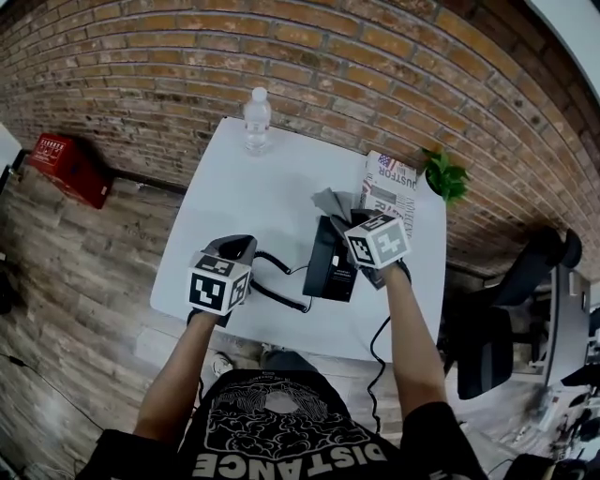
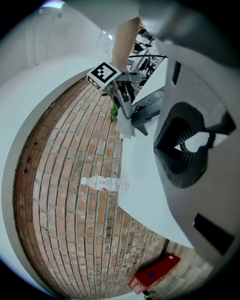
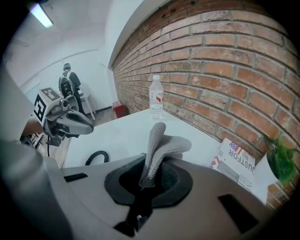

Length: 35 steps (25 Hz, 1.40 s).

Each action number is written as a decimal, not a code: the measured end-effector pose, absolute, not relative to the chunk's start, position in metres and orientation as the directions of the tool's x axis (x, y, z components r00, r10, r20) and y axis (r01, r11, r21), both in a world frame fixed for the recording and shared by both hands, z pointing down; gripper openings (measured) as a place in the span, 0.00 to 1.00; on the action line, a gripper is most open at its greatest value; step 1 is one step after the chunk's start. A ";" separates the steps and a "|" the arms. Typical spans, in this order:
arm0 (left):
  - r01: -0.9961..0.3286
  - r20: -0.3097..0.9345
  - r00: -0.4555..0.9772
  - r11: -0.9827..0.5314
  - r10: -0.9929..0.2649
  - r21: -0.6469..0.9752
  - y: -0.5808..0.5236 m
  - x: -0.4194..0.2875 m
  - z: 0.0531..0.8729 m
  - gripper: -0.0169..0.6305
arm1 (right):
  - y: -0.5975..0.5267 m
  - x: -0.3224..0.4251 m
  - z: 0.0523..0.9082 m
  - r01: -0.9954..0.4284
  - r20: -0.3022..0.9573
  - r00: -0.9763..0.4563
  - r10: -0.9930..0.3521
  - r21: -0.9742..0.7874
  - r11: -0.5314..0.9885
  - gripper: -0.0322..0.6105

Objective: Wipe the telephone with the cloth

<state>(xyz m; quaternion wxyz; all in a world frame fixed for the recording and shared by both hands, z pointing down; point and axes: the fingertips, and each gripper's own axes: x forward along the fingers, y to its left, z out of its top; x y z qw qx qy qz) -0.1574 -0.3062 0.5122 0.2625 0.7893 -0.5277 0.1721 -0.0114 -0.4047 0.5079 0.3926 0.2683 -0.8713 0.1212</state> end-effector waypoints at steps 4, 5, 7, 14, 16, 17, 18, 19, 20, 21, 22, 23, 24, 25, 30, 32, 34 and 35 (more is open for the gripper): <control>-0.932 0.551 0.362 -0.278 -0.752 0.234 -0.304 -0.168 0.514 0.04 | -0.404 -0.021 0.510 -0.545 0.749 -0.559 -0.356 -0.008 0.838 0.07; -0.933 0.551 0.358 -0.273 -0.754 0.233 -0.303 -0.170 0.514 0.04 | -0.404 -0.023 0.510 -0.541 0.749 -0.561 -0.352 -0.009 0.841 0.07; -0.935 0.551 0.353 -0.267 -0.756 0.232 -0.302 -0.173 0.512 0.04 | -0.403 -0.027 0.509 -0.534 0.749 -0.564 -0.347 -0.010 0.845 0.07; -0.944 0.548 0.328 -0.240 -0.769 0.228 -0.297 -0.187 0.508 0.04 | -0.400 -0.045 0.510 -0.500 0.755 -0.572 -0.321 -0.011 0.866 0.07; -0.946 0.548 0.320 -0.233 -0.773 0.225 -0.295 -0.191 0.508 0.04 | -0.398 -0.051 0.511 -0.489 0.756 -0.575 -0.313 -0.011 0.872 0.07; -0.948 0.549 0.315 -0.227 -0.774 0.224 -0.294 -0.194 0.508 0.04 | -0.396 -0.055 0.511 -0.483 0.756 -0.577 -0.307 -0.012 0.876 0.07; -0.949 0.550 0.310 -0.221 -0.776 0.224 -0.292 -0.196 0.508 0.04 | -0.394 -0.058 0.513 -0.477 0.757 -0.580 -0.301 -0.016 0.879 0.07; -0.951 0.550 0.306 -0.215 -0.777 0.224 -0.291 -0.198 0.508 0.04 | -0.393 -0.061 0.514 -0.472 0.756 -0.584 -0.295 -0.020 0.881 0.07; -0.952 0.549 0.302 -0.210 -0.779 0.225 -0.289 -0.201 0.508 0.04 | -0.391 -0.063 0.515 -0.468 0.756 -0.587 -0.290 -0.025 0.883 0.07; -0.952 0.548 0.299 -0.207 -0.781 0.225 -0.288 -0.203 0.507 0.04 | -0.389 -0.065 0.515 -0.466 0.756 -0.589 -0.286 -0.028 0.885 0.07; -0.953 0.547 0.297 -0.205 -0.783 0.224 -0.287 -0.205 0.505 0.04 | -0.388 -0.066 0.515 -0.464 0.755 -0.590 -0.285 -0.028 0.885 0.07; -0.953 0.546 0.295 -0.204 -0.784 0.223 -0.287 -0.206 0.504 0.04 | -0.387 -0.066 0.514 -0.465 0.753 -0.590 -0.290 -0.024 0.885 0.07; -0.954 0.545 0.293 -0.202 -0.786 0.222 -0.286 -0.208 0.503 0.04 | -0.388 -0.066 0.512 -0.469 0.749 -0.591 -0.299 -0.017 0.883 0.07; -0.954 0.544 0.292 -0.201 -0.787 0.221 -0.285 -0.209 0.503 0.04 | -0.389 -0.066 0.509 -0.476 0.743 -0.591 -0.314 -0.007 0.880 0.07; -0.951 0.543 0.304 -0.213 -0.783 0.226 -0.280 -0.204 0.505 0.04 | -0.388 -0.064 0.507 -0.486 0.743 -0.572 -0.348 0.035 0.873 0.07; -0.948 0.542 0.314 -0.224 -0.779 0.227 -0.278 -0.200 0.505 0.04 | -0.382 -0.063 0.513 -0.484 0.754 -0.563 -0.337 0.030 0.875 0.07; -0.945 0.539 0.325 -0.237 -0.777 0.227 -0.277 -0.195 0.503 0.04 | -0.377 -0.062 0.518 -0.489 0.758 -0.556 -0.341 0.033 0.871 0.07; -0.943 0.538 0.329 -0.244 -0.776 0.226 -0.276 -0.193 0.503 0.04 | -0.375 -0.061 0.520 -0.493 0.759 -0.552 -0.346 0.038 0.869 0.07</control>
